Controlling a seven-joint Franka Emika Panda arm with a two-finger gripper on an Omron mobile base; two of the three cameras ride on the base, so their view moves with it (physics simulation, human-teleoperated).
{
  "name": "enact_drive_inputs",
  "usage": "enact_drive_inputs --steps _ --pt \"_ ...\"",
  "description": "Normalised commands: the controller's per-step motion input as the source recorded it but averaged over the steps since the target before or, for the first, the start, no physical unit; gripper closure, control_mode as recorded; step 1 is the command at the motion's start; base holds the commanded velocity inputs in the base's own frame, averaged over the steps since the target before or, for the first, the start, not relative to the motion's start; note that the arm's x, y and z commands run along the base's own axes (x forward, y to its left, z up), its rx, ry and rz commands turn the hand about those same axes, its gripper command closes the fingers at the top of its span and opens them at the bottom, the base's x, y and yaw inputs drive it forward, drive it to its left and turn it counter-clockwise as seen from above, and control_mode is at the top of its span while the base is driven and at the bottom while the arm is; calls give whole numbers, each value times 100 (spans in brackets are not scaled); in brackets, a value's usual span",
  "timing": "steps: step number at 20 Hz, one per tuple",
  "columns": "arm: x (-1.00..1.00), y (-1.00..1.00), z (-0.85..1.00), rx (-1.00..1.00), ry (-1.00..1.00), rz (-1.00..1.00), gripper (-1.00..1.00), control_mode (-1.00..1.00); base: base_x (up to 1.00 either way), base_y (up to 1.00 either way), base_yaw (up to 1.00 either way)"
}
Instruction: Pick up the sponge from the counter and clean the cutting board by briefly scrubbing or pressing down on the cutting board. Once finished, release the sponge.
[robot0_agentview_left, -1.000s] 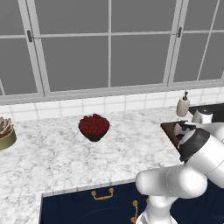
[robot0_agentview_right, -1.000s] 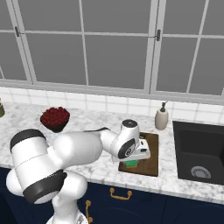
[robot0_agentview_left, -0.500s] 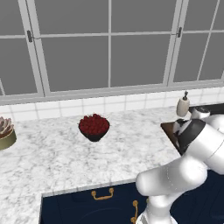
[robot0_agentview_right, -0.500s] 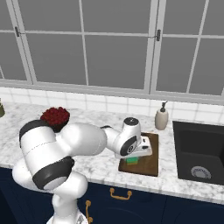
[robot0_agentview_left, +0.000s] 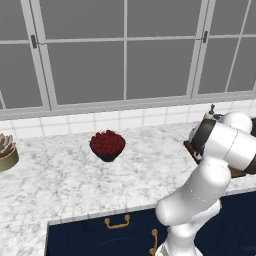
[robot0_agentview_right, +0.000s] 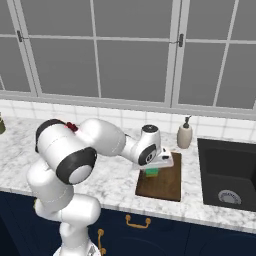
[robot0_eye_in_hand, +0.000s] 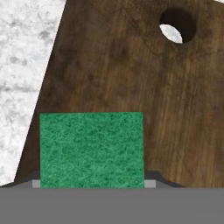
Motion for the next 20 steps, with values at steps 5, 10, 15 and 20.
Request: enact_drive_inputs --steps 5,10,15,20 --pt "72 1 -2 0 0 -8 100 -100 0 0 0" --pt "35 0 -6 0 0 -4 100 -100 0 0 0" --pt "0 0 0 0 0 0 100 -100 0 0 0" --pt "0 0 0 0 0 0 100 -100 0 0 0"
